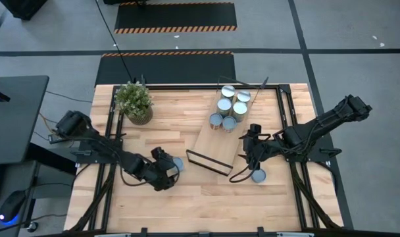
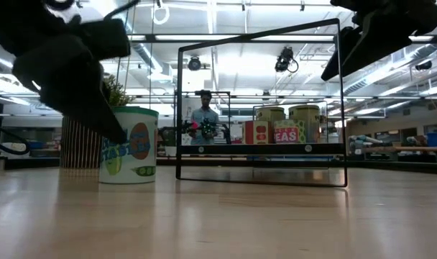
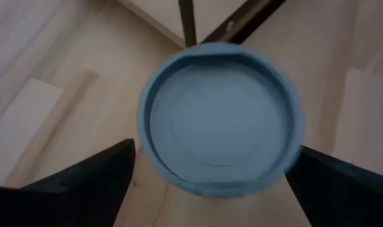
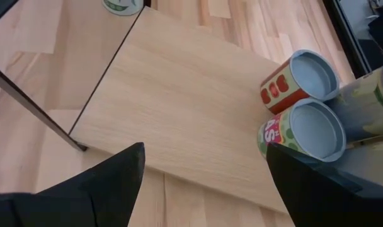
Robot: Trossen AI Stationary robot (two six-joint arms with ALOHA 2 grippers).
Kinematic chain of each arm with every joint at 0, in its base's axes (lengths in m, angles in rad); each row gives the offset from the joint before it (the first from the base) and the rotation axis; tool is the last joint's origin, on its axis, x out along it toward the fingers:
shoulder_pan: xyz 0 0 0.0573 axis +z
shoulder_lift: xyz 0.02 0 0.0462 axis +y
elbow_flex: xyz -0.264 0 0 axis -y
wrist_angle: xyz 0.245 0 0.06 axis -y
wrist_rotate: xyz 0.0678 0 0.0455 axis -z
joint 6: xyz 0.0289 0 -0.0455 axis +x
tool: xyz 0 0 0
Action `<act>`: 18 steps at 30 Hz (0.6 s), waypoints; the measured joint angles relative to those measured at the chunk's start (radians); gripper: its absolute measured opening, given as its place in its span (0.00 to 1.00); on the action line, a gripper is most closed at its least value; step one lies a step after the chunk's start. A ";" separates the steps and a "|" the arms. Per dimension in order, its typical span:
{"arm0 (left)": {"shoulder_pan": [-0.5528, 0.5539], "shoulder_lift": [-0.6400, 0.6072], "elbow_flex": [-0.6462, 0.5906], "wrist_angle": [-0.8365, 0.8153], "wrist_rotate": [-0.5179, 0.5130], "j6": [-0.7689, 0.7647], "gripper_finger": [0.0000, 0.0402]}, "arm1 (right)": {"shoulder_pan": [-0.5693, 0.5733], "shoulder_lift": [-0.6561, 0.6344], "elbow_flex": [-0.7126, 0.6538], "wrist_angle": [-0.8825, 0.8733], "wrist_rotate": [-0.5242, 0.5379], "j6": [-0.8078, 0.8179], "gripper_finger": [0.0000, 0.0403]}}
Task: Pick and place cans onto a shelf
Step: Put the mixed vegetables can on the shelf
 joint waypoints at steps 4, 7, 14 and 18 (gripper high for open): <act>0.014 0.031 0.000 0.035 0.006 0.025 0.98 | 0.000 0.000 0.000 0.000 0.000 0.000 0.84; 0.020 0.034 0.000 0.041 0.008 0.026 0.96 | 0.000 0.000 0.000 0.000 0.000 0.000 0.84; 0.045 0.033 0.001 0.036 0.030 0.028 0.83 | 0.000 0.000 0.000 0.003 0.000 0.002 0.84; 0.068 0.001 0.002 -0.010 0.093 0.054 0.74 | 0.000 0.000 0.000 0.003 0.000 0.003 0.84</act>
